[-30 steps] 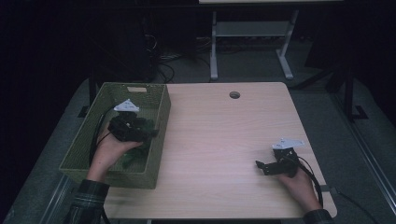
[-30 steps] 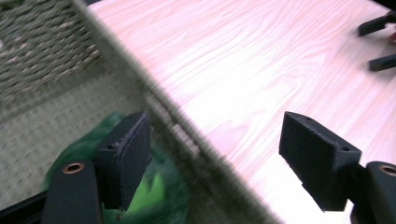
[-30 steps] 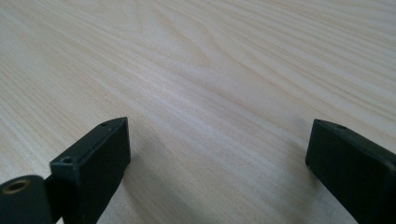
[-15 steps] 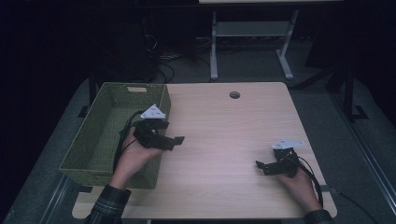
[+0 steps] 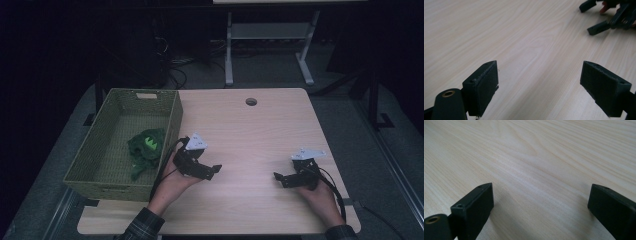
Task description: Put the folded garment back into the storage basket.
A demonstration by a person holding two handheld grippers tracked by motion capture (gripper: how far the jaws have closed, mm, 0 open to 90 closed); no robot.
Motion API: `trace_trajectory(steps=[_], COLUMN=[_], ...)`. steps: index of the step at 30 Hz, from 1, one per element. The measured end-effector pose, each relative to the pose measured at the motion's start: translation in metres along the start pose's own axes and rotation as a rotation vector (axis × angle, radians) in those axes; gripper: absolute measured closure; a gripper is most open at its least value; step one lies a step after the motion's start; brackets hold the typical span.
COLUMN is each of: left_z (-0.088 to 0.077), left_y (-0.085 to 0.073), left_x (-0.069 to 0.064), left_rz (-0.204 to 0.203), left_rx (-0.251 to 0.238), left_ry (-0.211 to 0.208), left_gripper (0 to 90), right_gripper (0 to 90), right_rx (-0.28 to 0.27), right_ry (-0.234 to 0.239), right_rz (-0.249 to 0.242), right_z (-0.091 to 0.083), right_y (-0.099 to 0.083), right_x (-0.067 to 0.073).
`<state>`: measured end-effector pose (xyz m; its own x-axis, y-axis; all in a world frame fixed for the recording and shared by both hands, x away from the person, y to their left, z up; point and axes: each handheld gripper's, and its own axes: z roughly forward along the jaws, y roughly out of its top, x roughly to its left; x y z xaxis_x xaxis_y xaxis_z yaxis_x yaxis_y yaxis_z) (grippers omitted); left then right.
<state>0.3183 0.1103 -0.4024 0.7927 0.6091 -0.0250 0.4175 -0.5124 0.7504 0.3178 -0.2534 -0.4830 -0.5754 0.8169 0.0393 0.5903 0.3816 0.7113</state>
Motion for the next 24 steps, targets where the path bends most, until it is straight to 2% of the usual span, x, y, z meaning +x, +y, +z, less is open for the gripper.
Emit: trace_trajectory(steps=[3, 7, 13, 18, 21, 24], left_z=[0.012, 0.028, 0.048, 0.055, 0.056, 0.056], left_y=[-0.007, -0.018, -0.033, -0.04, -0.044, -0.045], left_x=[-0.003, -0.005, -0.008, -0.006, -0.003, -0.001], left_rz=[0.005, 0.024, 0.039, 0.052, 0.02, 0.018], left_rx=[0.007, 0.052, 0.111, 0.121, 0.111, 0.106], left_ry=[0.009, 0.031, 0.04, 0.065, 0.05, 0.049], left_gripper=[14.4, 13.9, 13.2, 12.9, 12.7, 12.7], right_gripper=[6.1, 6.1, 6.1, 6.2, 6.1, 6.1], right_rx=[0.0, -0.001, -0.001, 0.001, 0.002, 0.003], right_ry=[0.001, 0.002, 0.004, 0.006, 0.006, 0.007], right_rz=[0.0, -0.006, -0.008, -0.005, -0.008, -0.007], right_z=[0.0, 0.0, 0.0, 0.0, 0.0, 0.0], right_y=[0.0, 0.0, 0.0, 0.0, 0.0, 0.0], right_x=[0.0, 0.0, 0.0, 0.001, 0.0, 0.001])
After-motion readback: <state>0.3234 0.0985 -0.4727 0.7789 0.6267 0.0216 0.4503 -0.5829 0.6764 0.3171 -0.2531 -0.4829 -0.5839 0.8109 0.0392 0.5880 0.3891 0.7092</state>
